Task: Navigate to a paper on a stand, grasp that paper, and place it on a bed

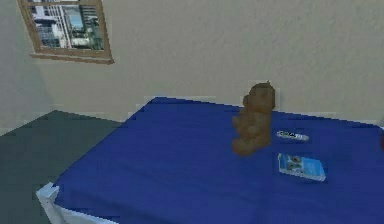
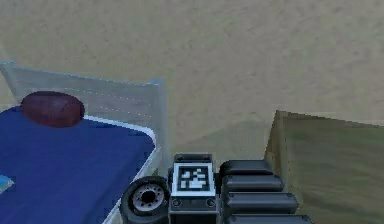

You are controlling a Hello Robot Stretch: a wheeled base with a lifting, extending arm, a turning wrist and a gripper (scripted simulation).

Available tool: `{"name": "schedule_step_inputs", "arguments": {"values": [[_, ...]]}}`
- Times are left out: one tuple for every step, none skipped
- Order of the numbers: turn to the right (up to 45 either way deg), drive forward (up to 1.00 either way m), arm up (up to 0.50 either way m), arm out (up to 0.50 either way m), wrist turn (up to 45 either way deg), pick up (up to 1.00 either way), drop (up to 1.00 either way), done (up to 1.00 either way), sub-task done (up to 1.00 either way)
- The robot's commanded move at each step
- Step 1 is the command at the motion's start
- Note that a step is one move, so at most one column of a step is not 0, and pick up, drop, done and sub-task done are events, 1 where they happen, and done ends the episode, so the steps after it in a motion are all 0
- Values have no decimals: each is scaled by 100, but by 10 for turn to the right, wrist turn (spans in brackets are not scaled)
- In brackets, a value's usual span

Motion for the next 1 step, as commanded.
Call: {"name": "schedule_step_inputs", "arguments": {"values": [[0, 30, 0, 0, 0, 0, 0, 0, 0]]}}
